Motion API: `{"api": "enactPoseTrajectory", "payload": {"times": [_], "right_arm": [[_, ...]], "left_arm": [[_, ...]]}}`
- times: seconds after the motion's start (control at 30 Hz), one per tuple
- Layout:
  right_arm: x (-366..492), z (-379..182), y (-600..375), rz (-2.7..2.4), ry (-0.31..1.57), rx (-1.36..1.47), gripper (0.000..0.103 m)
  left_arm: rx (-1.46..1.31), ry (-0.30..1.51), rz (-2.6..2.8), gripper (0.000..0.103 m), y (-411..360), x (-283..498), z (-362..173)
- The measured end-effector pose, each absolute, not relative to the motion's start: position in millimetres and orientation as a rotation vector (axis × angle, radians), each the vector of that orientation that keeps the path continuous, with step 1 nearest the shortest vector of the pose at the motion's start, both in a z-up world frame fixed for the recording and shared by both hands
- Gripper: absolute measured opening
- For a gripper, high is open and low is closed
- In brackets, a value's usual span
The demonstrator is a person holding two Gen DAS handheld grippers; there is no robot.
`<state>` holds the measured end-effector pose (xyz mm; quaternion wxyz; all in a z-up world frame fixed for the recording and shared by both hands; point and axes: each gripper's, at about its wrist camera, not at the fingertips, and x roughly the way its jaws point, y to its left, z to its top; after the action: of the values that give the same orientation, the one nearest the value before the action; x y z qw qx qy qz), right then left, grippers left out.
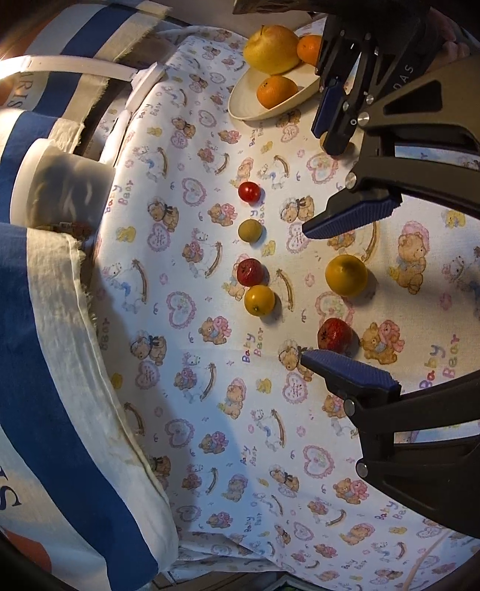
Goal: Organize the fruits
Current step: 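Grasp the small yellow-green fruit with the right gripper while the left grasps a yellow plum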
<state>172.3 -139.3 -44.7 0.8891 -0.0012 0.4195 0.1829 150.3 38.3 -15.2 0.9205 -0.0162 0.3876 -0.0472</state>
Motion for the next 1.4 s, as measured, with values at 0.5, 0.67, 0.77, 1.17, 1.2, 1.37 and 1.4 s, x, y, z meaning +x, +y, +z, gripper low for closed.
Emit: {"api": "enactPoseTrajectory", "payload": {"times": [0.5,0.67,0.77,1.17,1.2,1.37,1.4], "right_arm": [[164.1,-43.6,-134.6,0.377,0.868,-0.075,0.024],[159.9,-42.0,-133.6,0.385,0.871,-0.106,0.024],[158.2,-40.5,-130.7,0.381,0.877,-0.140,0.024],[158.2,-39.4,-131.2,0.366,0.890,-0.130,0.024],[157.1,-39.1,-130.4,0.364,0.890,-0.136,0.024],[159.1,-40.9,-129.8,0.370,0.881,-0.148,0.024],[160.2,-40.5,-131.3,0.374,0.889,-0.136,0.024]], "left_arm": [[0.074,0.821,-0.104,0.053,20.2,151.2,-32.5],[0.098,0.793,-0.112,0.053,15.9,147.8,-29.3],[0.093,0.791,-0.110,0.053,16.9,148.4,-29.2],[0.044,0.815,-0.137,0.056,20.7,150.2,-29.8],[0.047,0.819,-0.138,0.056,19.9,150.4,-30.7],[0.060,0.850,-0.123,0.056,18.4,153.6,-38.4],[0.065,0.853,-0.121,0.056,17.7,154.4,-39.5]]}}
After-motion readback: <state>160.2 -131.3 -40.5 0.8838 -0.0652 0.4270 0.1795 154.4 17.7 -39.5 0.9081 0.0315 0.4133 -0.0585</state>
